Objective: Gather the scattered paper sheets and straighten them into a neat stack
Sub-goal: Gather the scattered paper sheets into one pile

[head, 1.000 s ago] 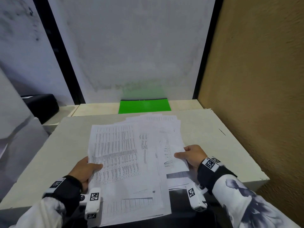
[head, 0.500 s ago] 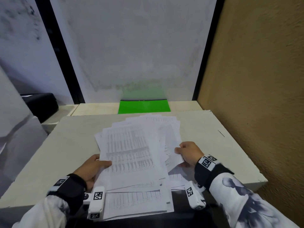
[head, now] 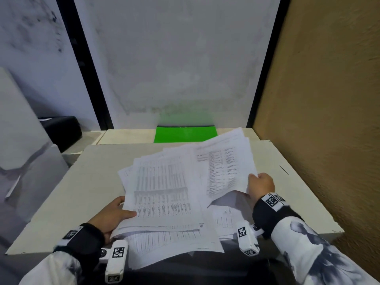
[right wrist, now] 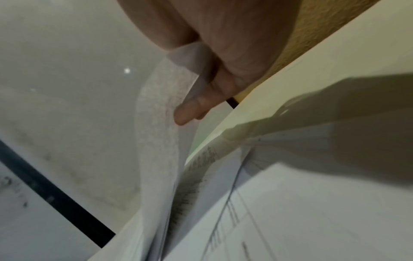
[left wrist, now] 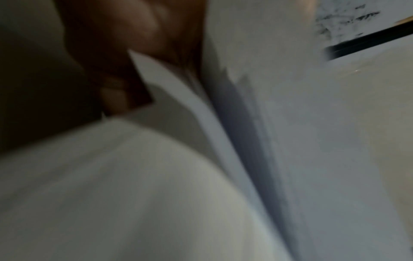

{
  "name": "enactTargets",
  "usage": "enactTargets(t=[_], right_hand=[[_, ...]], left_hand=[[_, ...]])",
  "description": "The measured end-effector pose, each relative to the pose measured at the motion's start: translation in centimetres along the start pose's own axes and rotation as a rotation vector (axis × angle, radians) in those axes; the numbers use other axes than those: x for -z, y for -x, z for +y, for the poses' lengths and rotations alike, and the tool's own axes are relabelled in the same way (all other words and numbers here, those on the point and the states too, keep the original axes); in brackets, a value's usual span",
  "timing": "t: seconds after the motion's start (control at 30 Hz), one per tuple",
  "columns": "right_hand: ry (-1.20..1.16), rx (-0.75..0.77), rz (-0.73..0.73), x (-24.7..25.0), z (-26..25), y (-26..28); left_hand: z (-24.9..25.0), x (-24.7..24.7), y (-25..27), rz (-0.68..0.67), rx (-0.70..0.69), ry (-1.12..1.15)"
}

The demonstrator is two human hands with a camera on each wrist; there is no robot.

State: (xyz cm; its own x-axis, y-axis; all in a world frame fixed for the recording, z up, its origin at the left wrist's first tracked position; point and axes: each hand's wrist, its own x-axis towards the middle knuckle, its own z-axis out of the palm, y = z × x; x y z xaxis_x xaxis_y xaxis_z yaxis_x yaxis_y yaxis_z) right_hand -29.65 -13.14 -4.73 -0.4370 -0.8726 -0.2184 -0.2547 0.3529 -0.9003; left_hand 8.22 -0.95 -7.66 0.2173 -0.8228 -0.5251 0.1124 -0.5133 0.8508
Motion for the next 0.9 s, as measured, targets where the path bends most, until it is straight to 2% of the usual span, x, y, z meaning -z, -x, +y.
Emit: enactTargets(t=[0.07,0.2,0.33,0.43,0.53,0.67,0.77,0.9], right_hand=[[-0.06,-0.035,0.005,0.6,0.4,0.4],[-0.193,-0.12,-0.021,2.1,1.3,2.3],[-0.382,-0.081,0.185,4.8,1.8,2.7],[-0.538,-0.058,0.213,7.0,0.4,2.9],[-0.722,-0.064,0.094,6.7,-1.4,3.9],[-0.82,-0.142,-0.134,2.2,-2.9,8.3],[-0.644,-0.257,-0.32,-1.0,-2.1,11.6],[-0.513,-0.35,-0.463,-4.9,0.0,15.6]], left_hand=[[-0.2,0.5,-0.2,0.048,-0.016,0.022],[-0.4,0.4,-0.1,0.028,-0.041,0.077],[-0.1,0.1,-0.1,0.01,-0.029,0.072],[0.4,-0.1,0.1,-0.03,0.025,0.122],[0.8,-0.9,0.4,-0.066,0.044,0.196],[1.1,-2.4,1.2,-0.125,0.043,0.246],[1.2,-3.1,1.3,-0.12,0.048,0.281],[1.3,-3.3,1.2,-0.036,0.087,0.321]])
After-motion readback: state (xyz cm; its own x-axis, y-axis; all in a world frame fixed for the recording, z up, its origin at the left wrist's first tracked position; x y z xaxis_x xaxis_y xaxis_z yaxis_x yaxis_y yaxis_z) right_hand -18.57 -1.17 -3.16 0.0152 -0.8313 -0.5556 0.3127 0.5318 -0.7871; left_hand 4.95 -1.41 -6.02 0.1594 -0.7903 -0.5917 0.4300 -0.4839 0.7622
